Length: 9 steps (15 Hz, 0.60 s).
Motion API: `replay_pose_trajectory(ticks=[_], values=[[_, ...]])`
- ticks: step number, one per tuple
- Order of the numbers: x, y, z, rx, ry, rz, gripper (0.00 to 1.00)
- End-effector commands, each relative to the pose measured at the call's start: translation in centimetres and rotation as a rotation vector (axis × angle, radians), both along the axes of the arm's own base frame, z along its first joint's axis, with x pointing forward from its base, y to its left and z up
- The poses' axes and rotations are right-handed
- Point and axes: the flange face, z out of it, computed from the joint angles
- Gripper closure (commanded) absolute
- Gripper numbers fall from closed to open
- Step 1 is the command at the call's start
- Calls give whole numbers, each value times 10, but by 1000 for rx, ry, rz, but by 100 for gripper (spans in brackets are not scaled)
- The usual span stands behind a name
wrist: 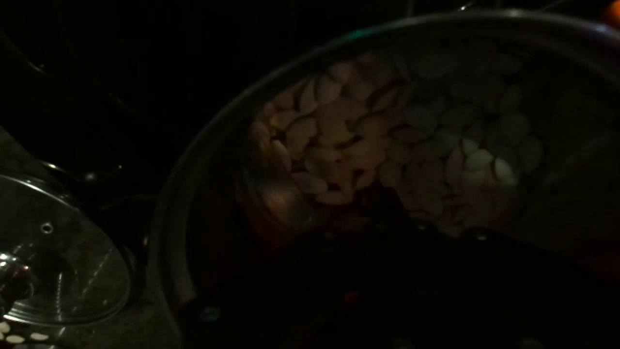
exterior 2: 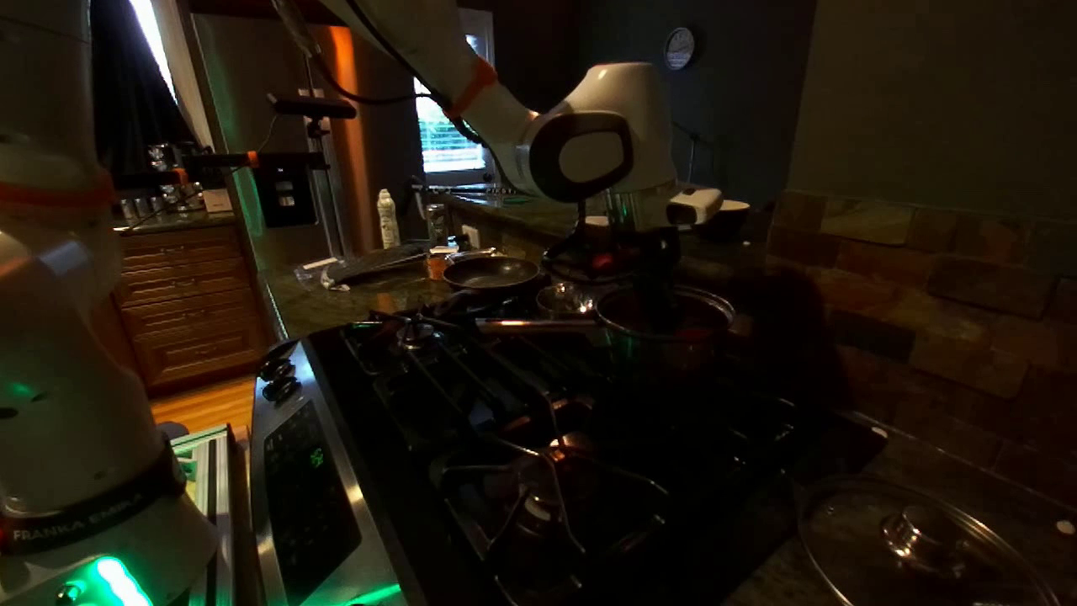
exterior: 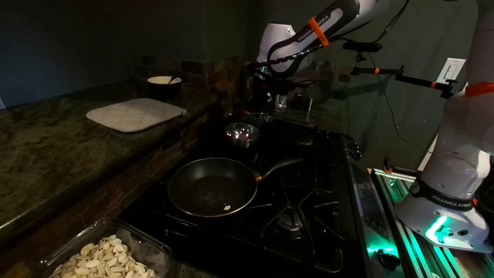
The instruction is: Remove the orange cup from the pot and put it on the pot holder on the counter
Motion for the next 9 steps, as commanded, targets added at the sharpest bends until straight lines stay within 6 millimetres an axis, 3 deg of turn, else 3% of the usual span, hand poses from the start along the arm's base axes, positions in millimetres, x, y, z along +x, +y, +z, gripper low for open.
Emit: replay_pose_trajectory(ticks=[1,5,8,9], values=[[-13,10,31,-24,23,15,100],[-18,11,44,-45,40,16,100],[-18,16,40,-24,34,38,100],[-17,18,39,-23,34,42,74]])
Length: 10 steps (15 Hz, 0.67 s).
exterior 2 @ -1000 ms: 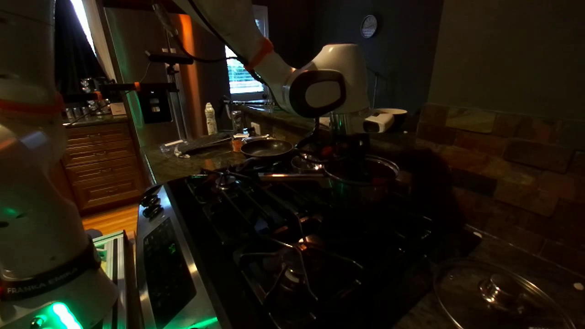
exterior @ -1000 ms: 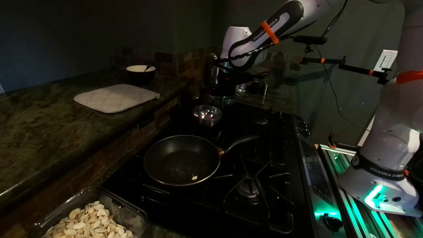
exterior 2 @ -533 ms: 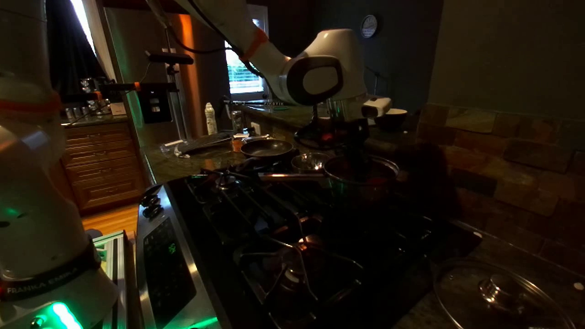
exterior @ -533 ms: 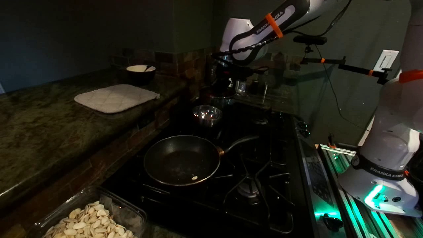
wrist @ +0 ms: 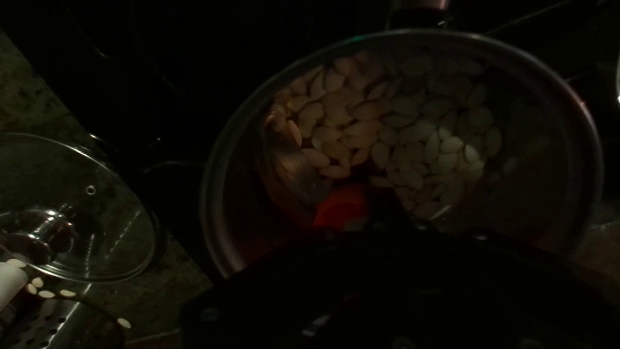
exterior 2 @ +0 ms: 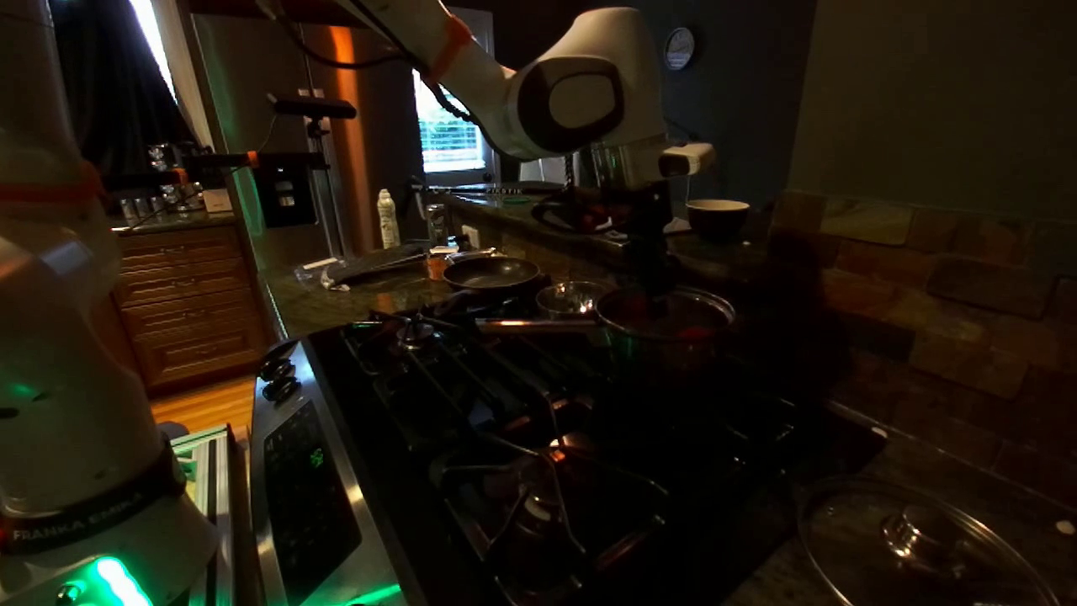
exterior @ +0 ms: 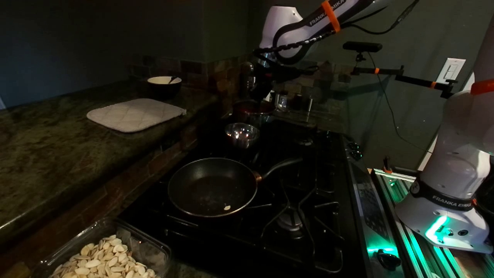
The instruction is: Remove the orange cup from the pot and put it on the pot holder on the counter
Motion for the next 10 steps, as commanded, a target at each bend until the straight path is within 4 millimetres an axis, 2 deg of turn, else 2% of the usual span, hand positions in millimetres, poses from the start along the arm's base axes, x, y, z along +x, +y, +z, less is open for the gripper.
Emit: replay_pose_trajectory(ticks=[1,9,10], values=[[-6,10,-7,17,17,4,72],[2,8,-22,45,11,-25,14],[2,7,-14,25,1,-3,32]])
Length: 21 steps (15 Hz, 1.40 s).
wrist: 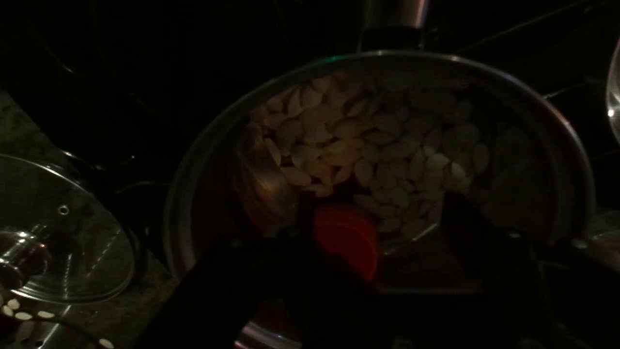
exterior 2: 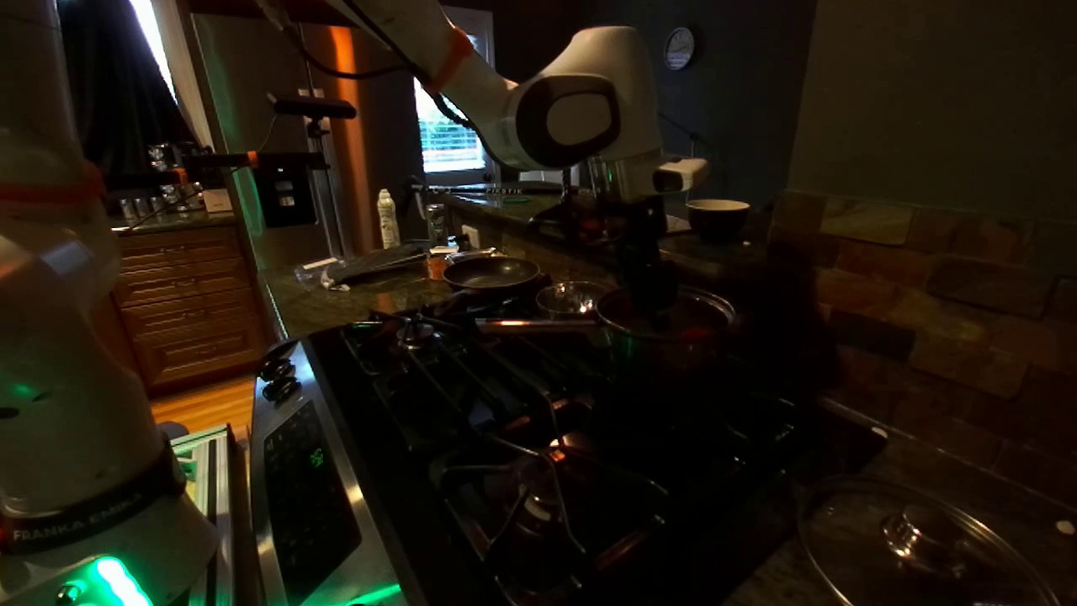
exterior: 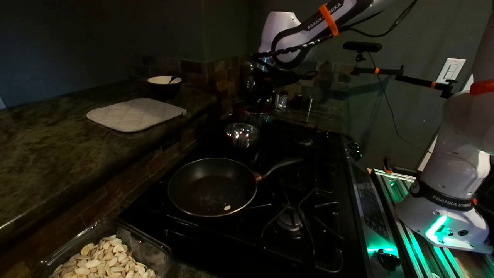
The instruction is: Remove the orange cup from the pot and put it on the pot holder on the counter
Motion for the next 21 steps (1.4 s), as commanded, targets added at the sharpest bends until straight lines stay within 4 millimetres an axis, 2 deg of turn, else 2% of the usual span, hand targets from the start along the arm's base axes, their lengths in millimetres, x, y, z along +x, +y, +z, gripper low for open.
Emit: replay_pose_trajectory(ticks=[1,2,3,21], values=[[0,-1,-2,3,5,-2,23],[1,-1,-3,5,7,-3,16],[1,-1,-4,5,8,-3,14],[1,-1,-4,6,8,-4,14]])
